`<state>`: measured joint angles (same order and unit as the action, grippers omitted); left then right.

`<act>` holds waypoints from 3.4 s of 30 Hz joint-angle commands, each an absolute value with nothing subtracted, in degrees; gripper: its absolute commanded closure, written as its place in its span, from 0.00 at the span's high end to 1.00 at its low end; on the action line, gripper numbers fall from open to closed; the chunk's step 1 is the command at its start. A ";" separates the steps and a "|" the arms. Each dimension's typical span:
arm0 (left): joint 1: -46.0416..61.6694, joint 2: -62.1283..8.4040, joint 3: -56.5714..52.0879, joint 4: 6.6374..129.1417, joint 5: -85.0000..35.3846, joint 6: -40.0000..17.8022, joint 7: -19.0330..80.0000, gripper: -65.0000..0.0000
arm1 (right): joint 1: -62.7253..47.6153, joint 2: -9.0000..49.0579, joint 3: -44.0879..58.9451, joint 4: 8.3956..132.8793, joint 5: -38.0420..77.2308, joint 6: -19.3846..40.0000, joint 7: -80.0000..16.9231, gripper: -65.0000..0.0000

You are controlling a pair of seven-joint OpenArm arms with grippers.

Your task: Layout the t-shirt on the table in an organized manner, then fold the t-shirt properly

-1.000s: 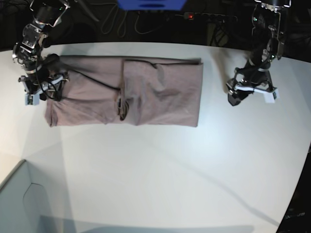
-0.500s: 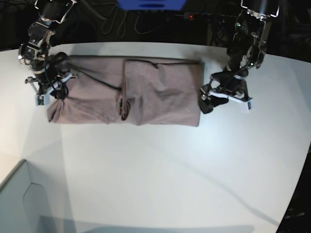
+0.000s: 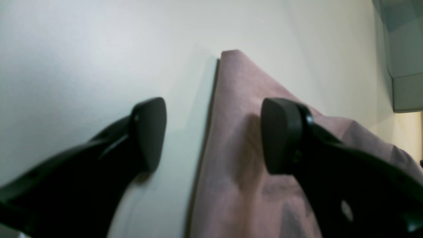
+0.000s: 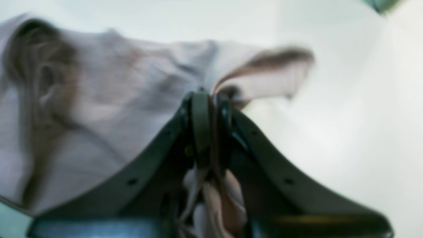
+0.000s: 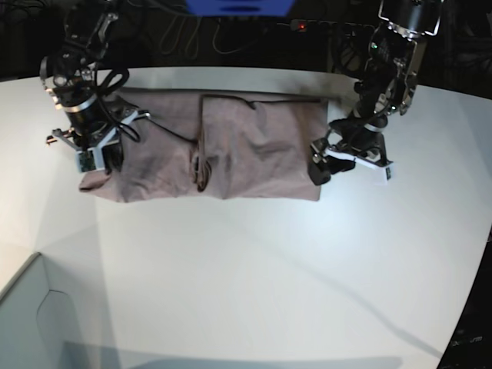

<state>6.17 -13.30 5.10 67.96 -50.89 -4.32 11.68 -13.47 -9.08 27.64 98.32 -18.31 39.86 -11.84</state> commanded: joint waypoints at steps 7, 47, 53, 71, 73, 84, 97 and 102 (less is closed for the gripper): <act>5.58 -13.49 5.32 67.56 -50.86 -2.77 14.64 0.68 | -20.00 -9.00 11.74 107.21 -17.10 40.00 -9.71 0.00; 11.21 -21.41 4.97 74.07 -50.86 -2.24 14.81 0.68 | 1.36 -9.00 -21.76 79.78 -17.10 35.30 -9.80 0.00; 11.12 -21.41 5.05 72.57 -50.86 -2.24 14.81 0.68 | 3.91 -9.00 -23.52 77.14 -17.10 35.30 -9.80 0.00; 10.24 -21.41 4.97 72.40 -50.86 -2.24 14.81 0.68 | 7.78 -9.00 -27.56 71.96 -17.27 35.30 -9.80 0.20; 10.33 -22.64 4.97 72.84 -50.86 -2.24 14.81 0.68 | 7.60 -9.00 -27.47 72.48 -17.27 35.30 -9.80 0.32; 13.41 -25.36 -0.57 74.07 -51.30 -2.59 14.81 0.68 | -0.75 -9.00 -21.58 91.47 -17.36 35.30 -9.80 0.50; 19.38 -24.92 -12.70 85.58 -51.30 -2.68 14.81 0.68 | -11.65 -7.43 -17.45 91.56 -17.36 35.30 -9.54 0.50; 19.03 -22.55 -11.82 88.13 -51.30 -2.68 14.90 0.68 | -11.47 -7.43 -17.54 83.82 -17.27 35.30 -9.36 0.50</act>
<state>19.14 -22.31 -11.88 87.35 -50.87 -2.52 15.53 -11.94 -6.81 -17.26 82.94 -18.00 35.53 -10.72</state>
